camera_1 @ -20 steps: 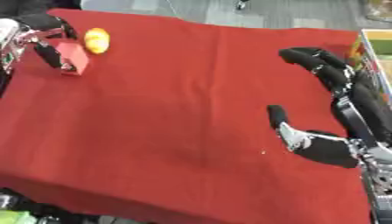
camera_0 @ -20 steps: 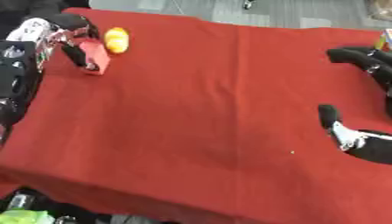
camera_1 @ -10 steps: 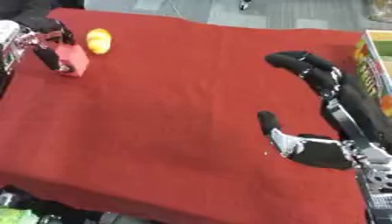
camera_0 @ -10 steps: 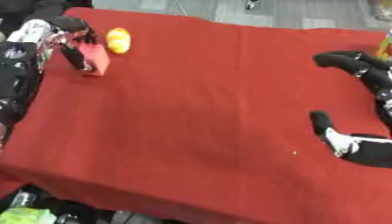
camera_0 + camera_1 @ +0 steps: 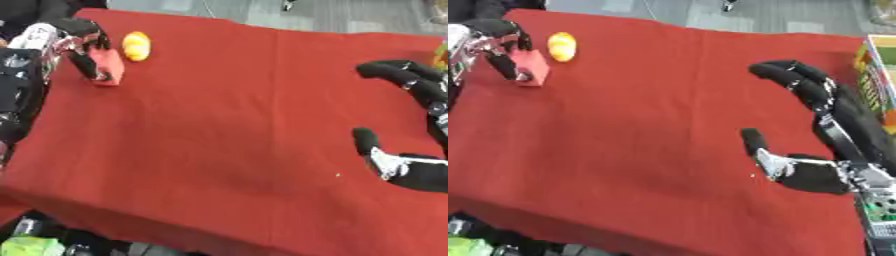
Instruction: Pick up the objects with one hand, pass them to the other hand, and then place them into the box on the other side of the table.
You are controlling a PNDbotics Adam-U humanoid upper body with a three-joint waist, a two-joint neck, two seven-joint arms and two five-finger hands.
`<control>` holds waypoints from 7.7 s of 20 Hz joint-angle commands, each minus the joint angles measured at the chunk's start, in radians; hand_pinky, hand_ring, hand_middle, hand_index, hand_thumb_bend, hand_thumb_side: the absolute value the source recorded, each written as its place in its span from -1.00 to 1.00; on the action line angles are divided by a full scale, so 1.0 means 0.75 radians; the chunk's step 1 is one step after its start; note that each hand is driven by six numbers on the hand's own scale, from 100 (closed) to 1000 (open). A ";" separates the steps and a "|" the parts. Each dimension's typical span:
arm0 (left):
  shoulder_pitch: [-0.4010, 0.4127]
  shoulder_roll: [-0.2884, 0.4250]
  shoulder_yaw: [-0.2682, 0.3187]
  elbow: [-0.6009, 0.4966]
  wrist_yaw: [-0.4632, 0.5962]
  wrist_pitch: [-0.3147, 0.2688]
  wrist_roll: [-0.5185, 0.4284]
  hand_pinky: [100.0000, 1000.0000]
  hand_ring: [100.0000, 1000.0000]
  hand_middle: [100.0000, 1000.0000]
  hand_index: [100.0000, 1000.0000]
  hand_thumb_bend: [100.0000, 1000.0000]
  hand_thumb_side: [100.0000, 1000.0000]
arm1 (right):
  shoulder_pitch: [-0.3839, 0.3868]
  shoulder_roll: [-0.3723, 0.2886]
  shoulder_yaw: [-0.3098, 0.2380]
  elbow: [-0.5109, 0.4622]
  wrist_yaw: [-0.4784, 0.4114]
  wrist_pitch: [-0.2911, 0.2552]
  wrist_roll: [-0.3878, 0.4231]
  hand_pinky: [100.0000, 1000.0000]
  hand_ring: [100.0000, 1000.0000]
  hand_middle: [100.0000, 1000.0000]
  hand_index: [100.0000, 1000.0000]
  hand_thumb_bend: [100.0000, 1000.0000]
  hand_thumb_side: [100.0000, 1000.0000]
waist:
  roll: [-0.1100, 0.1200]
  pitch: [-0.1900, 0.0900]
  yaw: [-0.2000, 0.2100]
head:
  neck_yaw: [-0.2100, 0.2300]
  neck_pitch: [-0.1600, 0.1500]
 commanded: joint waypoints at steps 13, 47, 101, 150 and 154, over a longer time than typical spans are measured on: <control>0.155 0.141 -0.069 -0.589 0.898 -0.036 -0.047 0.41 -0.08 -0.19 -0.02 -0.41 -0.56 | -0.085 -0.028 0.030 -0.004 0.018 -0.034 0.018 0.63 0.55 0.57 0.83 -0.70 0.01 | 0.011 -0.021 0.020 | -0.022 0.001; 0.176 -0.205 -0.710 -1.114 2.445 0.608 -0.023 0.41 -0.10 -0.22 -0.07 -0.37 -0.44 | -0.229 0.001 0.129 -0.024 0.484 -0.138 -0.161 0.59 0.55 0.61 0.81 -0.26 -0.02 | -0.013 -0.013 0.026 | -0.044 0.001; 0.269 -0.014 -0.391 -1.164 2.198 0.319 -0.062 0.68 0.52 0.48 0.60 1.00 0.56 | -0.226 -0.079 0.011 0.088 0.406 0.157 -0.733 0.08 -0.04 -0.03 0.54 -1.00 -0.60 | 0.001 -0.020 0.023 | -0.062 0.001; 0.561 0.038 0.091 -0.902 1.601 0.294 0.516 0.52 0.39 0.34 0.64 1.00 0.30 | -0.298 -0.634 -0.510 0.788 0.036 0.281 -0.511 0.68 0.72 0.83 0.86 0.02 -0.24 | -0.006 -0.019 0.094 | -0.490 0.001; 0.439 0.117 0.089 -0.686 1.407 0.308 0.490 0.52 0.40 0.37 0.66 1.00 0.12 | -0.226 -0.545 -0.470 0.444 0.070 0.273 -0.487 0.66 0.67 0.75 0.88 -0.14 -0.27 | -0.001 -0.021 0.076 | -0.394 0.001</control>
